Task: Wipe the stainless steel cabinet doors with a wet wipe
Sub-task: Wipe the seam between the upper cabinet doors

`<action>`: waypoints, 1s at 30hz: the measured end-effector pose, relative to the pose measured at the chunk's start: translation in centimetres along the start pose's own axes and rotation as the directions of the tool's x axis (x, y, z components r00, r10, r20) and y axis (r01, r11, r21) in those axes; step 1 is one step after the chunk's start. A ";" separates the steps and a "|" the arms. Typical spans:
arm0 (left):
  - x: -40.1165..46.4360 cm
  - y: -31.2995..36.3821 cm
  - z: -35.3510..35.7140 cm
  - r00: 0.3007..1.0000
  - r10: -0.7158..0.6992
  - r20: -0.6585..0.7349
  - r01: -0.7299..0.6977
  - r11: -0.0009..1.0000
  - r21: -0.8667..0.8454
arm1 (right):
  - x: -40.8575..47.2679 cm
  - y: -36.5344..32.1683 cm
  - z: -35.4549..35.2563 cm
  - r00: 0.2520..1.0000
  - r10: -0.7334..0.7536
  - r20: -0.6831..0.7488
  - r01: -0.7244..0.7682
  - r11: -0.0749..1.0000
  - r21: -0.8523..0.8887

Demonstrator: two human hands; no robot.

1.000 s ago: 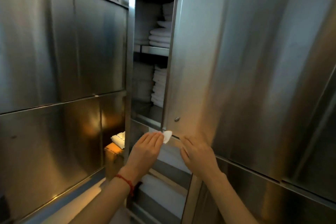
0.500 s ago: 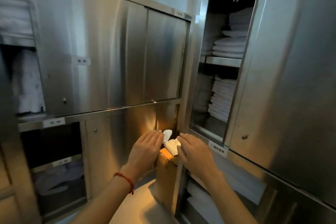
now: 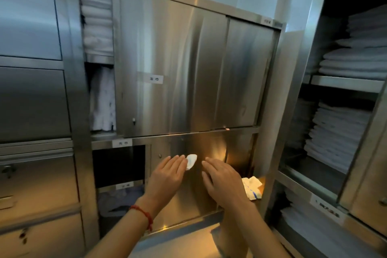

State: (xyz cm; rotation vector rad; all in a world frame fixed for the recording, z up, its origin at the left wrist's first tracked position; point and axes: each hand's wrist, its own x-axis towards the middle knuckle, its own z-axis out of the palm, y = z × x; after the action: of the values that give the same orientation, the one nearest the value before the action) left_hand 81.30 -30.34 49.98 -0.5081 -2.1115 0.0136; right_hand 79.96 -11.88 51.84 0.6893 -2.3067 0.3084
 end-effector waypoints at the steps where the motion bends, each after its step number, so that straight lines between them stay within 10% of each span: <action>1: -0.2 -0.8 0.0 1.000 -0.009 0.006 0.008 1.000 0.012 | 0.6 -0.4 0.5 1.000 -0.021 -0.004 0.021 1.000 0.005; 30: -6.2 -12.8 -5.4 0.915 -0.401 0.050 0.324 0.801 0.503 | 14.5 -11.3 12.6 0.834 -0.498 -0.238 0.552 0.764 0.335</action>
State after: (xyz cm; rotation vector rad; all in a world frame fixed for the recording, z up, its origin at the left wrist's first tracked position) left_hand 84.11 -45.29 50.68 0.2149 -2.2183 0.3675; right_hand 70.26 -31.95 52.90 1.4385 -1.8286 0.5367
